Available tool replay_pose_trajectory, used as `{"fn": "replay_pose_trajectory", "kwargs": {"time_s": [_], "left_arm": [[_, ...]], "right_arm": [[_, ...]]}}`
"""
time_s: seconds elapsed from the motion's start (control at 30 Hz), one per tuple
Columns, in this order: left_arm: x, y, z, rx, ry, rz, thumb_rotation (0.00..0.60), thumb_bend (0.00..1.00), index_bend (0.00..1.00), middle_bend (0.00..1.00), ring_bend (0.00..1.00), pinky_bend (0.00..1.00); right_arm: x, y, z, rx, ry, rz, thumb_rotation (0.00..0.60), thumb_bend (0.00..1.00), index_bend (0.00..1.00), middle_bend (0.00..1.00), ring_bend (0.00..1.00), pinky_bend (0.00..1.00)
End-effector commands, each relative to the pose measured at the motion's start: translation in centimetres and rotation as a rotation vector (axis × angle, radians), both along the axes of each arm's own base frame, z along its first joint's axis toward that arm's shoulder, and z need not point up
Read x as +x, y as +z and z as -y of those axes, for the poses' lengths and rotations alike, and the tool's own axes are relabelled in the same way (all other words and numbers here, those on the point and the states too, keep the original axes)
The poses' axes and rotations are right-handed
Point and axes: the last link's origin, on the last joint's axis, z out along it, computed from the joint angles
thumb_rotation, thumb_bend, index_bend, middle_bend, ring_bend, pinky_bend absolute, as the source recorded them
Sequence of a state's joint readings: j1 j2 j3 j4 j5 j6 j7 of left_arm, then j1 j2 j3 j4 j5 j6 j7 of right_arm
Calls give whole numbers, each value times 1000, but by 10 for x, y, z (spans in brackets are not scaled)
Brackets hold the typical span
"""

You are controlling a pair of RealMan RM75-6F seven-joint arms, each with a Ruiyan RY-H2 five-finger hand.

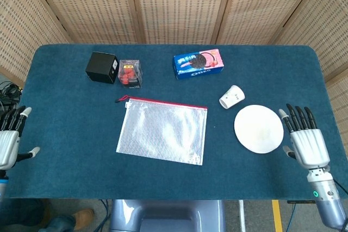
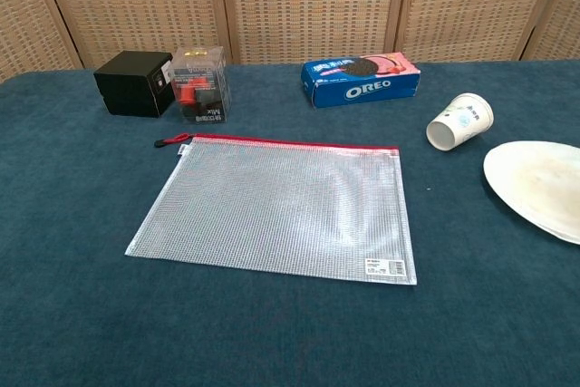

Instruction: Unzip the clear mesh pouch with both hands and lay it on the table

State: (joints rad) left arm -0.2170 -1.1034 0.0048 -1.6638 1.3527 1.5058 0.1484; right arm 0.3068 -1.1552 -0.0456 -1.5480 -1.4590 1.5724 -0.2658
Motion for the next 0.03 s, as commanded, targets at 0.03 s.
{"fn": "replay_pose_trajectory", "kwargs": {"time_s": [0.03], "left_arm": [[-3, -2, 19, 9, -10, -13, 600, 0, 0, 0, 0, 0]], "right_arm": [[-13, 9, -28, -7, 7, 2, 600, 0, 0, 0, 0, 0]]}}
